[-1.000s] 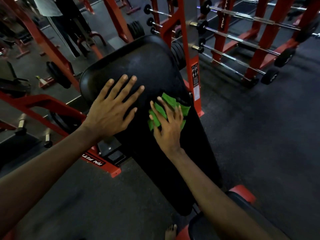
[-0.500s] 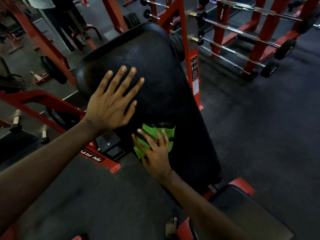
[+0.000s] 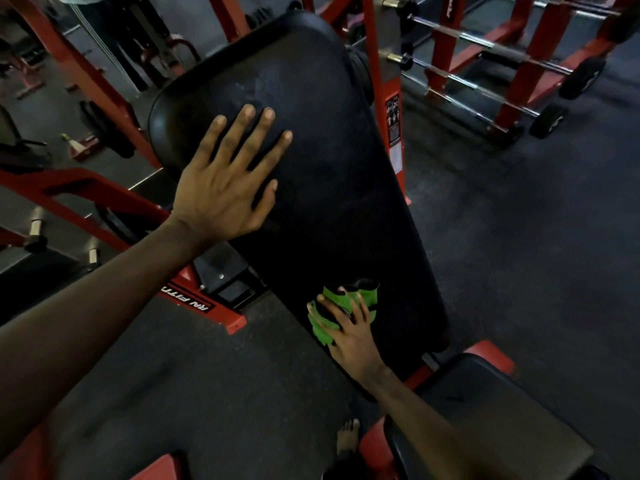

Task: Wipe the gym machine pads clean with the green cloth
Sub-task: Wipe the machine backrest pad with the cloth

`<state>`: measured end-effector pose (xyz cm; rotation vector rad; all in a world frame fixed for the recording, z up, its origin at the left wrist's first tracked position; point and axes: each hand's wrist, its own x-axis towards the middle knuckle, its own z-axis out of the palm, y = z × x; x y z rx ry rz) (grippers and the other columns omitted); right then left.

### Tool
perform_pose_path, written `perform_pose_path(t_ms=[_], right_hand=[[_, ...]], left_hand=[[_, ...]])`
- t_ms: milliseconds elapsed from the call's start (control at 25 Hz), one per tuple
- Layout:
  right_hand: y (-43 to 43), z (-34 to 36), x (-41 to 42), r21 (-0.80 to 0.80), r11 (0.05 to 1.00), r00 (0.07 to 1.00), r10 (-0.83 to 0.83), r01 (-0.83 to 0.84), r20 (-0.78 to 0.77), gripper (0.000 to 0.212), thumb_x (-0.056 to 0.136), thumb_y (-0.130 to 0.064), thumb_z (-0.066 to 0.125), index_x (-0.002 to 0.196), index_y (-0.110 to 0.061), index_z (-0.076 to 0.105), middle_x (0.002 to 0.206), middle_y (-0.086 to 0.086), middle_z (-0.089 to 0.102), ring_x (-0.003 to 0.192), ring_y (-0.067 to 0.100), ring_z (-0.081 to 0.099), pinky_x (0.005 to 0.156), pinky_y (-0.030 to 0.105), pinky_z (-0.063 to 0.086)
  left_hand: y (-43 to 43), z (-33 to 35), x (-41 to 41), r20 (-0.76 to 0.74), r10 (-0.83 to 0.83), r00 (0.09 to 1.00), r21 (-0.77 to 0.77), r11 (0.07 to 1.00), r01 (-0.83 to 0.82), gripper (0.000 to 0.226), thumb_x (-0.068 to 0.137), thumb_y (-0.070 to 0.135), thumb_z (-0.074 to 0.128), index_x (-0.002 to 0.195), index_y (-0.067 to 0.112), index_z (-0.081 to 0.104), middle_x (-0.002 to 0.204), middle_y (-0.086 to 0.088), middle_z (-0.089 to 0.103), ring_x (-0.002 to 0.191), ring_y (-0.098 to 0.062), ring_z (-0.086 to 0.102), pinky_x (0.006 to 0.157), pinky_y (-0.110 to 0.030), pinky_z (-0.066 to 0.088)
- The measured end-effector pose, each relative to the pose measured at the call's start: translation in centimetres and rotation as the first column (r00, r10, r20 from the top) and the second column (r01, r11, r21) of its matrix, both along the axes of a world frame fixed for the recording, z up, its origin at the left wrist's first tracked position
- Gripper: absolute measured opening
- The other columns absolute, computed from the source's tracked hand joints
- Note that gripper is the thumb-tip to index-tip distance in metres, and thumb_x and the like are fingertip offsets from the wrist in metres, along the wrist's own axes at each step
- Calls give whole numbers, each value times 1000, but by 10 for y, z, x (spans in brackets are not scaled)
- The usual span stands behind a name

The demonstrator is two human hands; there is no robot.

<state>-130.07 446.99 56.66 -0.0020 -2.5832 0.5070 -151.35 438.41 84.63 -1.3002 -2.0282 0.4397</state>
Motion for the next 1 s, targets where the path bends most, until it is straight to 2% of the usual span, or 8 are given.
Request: perform_pose_path(t_ms=[200,360,520,680,760,880,920,1000], right_hand=[[-4,0,-2,-119,993,1000,-4,3,-11,104,61,-6,86,150,-32,38,156,-5,32,145,37,30,125,51,1],[-10,38,-30,-296,953,987,-103,63,-121,82,77,-7,74,147,-34,43,159,-8,32,141,34,43,117,61,21],[-11,43,-38,-223,972,986,-104,73,-133,70,83,-20,63,149,-33,42,158,-5,33,142,35,40,119,58,18],[-10,-27,0,-93,994,994,-73,65,-86,88,78,-23,68,155,-38,29,157,-3,33,144,35,34,121,56,15],[-8,-40,9,-151,984,993,-103,92,-64,95,79,-20,70,158,-39,21,161,-4,27,143,36,37,121,57,14],[-20,-22,-2,-341,937,989,-117,78,-95,76,91,-22,59,157,-37,25,163,-4,27,143,32,41,120,61,15],[-27,-10,-13,-360,931,985,-115,62,-127,71,94,-24,57,156,-36,26,161,-2,31,143,31,42,119,63,16],[-37,9,-32,-338,939,977,-127,63,-170,79,88,-21,63,157,-35,26,160,-3,32,142,35,42,119,61,14]], left_hand=[[0,3,-1,17,0,1000,-8,1000,0,63,103,41,31,160,19,15,166,-13,10,154,-32,7,124,-51,10],[0,0,1,20,-1,1000,-8,1000,1,62,104,40,32,160,19,17,166,-13,12,154,-32,9,124,-50,12],[1,1,5,91,-1,996,9,1000,0,60,103,36,34,159,17,20,166,-15,11,154,-31,7,124,-49,9],[-7,-56,46,219,-69,973,-111,989,95,60,100,32,39,157,17,27,166,-15,13,154,-29,9,124,-47,13],[-15,-76,54,215,-35,976,-163,984,71,61,101,33,38,159,18,22,166,-14,10,154,-28,7,124,-47,11],[-17,-85,52,167,-8,986,-166,985,36,62,102,34,37,159,18,19,166,-14,9,154,-28,7,124,-48,8],[-16,-86,51,155,-13,988,-165,985,39,63,102,34,37,159,17,19,166,-14,10,154,-28,7,124,-49,8],[-14,-89,51,155,-18,988,-158,987,43,63,101,35,39,159,18,20,166,-15,11,154,-29,8,124,-49,8]])
